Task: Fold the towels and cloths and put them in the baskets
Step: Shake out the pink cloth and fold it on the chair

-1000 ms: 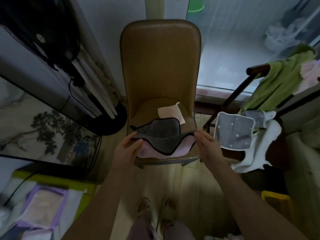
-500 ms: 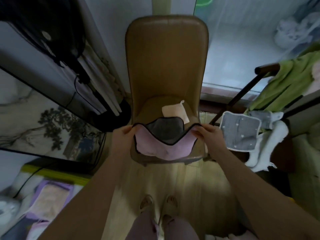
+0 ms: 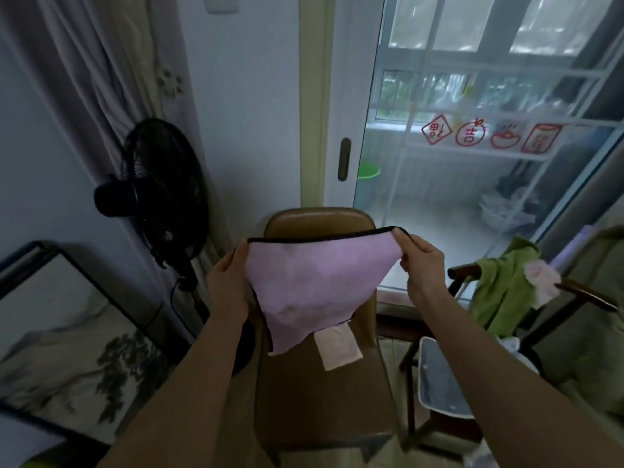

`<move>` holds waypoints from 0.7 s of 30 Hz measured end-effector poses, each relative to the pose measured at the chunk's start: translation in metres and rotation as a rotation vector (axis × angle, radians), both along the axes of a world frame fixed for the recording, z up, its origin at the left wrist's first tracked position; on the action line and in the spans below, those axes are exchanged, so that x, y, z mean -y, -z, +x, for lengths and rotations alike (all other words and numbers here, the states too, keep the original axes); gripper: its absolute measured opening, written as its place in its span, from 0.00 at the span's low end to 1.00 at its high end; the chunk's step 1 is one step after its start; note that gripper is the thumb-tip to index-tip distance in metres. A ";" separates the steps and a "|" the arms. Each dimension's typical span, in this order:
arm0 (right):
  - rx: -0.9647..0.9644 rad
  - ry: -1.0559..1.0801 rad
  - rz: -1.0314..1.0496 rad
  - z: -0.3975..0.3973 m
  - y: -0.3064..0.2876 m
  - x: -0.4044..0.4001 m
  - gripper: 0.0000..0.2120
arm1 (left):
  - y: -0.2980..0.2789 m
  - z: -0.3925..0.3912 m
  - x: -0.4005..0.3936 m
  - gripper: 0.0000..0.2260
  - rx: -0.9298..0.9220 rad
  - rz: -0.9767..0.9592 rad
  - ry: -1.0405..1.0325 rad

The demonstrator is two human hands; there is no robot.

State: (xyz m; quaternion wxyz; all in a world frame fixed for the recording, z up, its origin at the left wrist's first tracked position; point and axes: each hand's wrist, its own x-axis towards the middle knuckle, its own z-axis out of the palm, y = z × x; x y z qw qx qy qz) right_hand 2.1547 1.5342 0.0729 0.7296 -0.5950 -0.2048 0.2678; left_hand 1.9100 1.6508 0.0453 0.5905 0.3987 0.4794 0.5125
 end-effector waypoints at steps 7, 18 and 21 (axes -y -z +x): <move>0.035 0.063 -0.033 0.014 -0.004 -0.012 0.04 | -0.011 0.016 -0.017 0.12 -0.051 0.059 -0.061; -0.037 0.191 -0.191 0.059 0.034 -0.090 0.08 | 0.017 0.080 -0.084 0.17 -0.233 0.028 -0.058; -0.016 0.202 -0.180 0.071 0.019 -0.111 0.09 | 0.002 0.093 -0.104 0.12 -0.201 0.063 -0.074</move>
